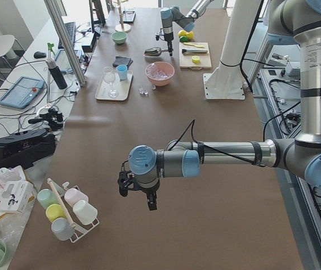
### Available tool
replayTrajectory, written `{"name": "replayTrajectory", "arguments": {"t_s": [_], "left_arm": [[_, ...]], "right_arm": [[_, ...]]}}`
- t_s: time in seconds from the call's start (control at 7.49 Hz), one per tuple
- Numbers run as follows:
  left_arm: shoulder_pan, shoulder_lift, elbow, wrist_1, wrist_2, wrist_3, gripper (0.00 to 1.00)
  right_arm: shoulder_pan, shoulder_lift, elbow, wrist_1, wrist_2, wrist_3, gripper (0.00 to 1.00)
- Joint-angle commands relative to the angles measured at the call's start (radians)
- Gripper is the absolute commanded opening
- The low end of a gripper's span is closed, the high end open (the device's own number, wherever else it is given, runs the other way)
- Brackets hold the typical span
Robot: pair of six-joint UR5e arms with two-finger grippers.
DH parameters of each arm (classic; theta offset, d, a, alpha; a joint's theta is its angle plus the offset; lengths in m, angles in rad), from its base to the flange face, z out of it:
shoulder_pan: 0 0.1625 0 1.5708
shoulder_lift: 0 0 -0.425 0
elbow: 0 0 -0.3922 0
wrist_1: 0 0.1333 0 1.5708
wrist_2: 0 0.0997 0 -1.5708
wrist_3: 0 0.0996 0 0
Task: Put ice in cup with scoop
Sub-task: 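Lower the scoop onto the table with the right gripper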
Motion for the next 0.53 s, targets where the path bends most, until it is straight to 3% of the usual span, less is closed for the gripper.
{"name": "replayTrajectory", "arguments": {"t_s": [0.0,0.13,0.4], "left_arm": [[-0.002,-0.001,0.001,0.0,-0.001,0.001,0.98],[-0.002,-0.001,0.001,0.0,-0.001,-0.001,0.98],[-0.002,-0.001,0.001,0.0,-0.001,-0.001,0.98]], "right_arm": [[0.0,0.003,-0.006,0.007,0.005,-0.014,0.2],[0.0,0.004,-0.007,0.007,0.005,-0.013,0.98],[0.0,0.006,-0.004,0.0,0.016,-0.014,0.99]]}}
